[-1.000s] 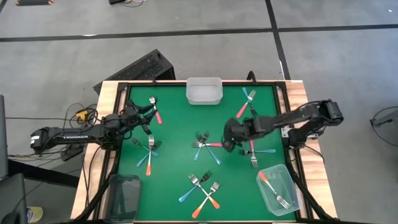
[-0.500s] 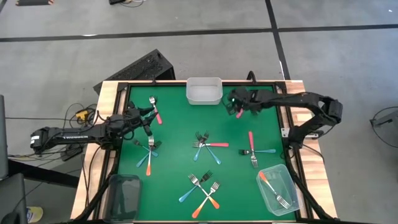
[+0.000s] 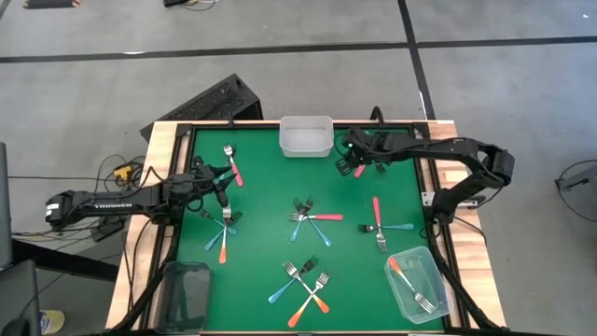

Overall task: Sort silverware by color (type)
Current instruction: Put the blue fork into the white bin

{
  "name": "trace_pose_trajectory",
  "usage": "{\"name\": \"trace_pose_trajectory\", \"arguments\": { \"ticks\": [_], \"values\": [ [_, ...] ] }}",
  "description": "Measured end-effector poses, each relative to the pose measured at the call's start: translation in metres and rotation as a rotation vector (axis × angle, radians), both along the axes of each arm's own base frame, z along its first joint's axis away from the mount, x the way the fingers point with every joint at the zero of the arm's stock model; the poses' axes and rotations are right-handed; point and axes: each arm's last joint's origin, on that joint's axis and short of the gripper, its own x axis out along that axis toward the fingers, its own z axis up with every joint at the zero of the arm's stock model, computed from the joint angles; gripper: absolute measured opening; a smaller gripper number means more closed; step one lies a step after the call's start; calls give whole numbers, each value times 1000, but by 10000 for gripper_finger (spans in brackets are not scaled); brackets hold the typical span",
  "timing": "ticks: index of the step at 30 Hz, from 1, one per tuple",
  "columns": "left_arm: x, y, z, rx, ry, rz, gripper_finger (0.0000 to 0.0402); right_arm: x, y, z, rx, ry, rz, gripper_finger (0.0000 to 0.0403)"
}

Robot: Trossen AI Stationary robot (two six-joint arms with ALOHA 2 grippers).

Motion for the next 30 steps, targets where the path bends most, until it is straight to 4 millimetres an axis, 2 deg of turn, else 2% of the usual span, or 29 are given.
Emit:
{"name": "trace_pose_trajectory", "arguments": {
  "ticks": [4, 7, 14, 17, 20, 24, 30],
  "values": [
    [0, 0, 0, -24, -18, 8, 130, 11, 10, -2, 13, -47, 48, 147],
    [0, 0, -2, -46, -16, 10, 130, 25, 29, -14, 57, -42, 77, 147],
    [-2, -1, -9, -88, 48, 18, 130, 54, 119, -44, 111, 21, 353, 147],
    [-2, -1, -10, -89, 52, 17, 130, 58, 155, -49, 101, 36, 477, 147],
    [-2, -1, -10, -103, 47, 5, 130, 60, 184, -50, 119, 31, 527, 147],
    [-1, -3, -10, -150, 35, -61, 130, 61, 207, -45, 167, -6, 495, 147],
    [1, -5, -10, -182, 18, -140, 130, 59, 221, -26, 223, 11, 396, 147]
  ]
}}
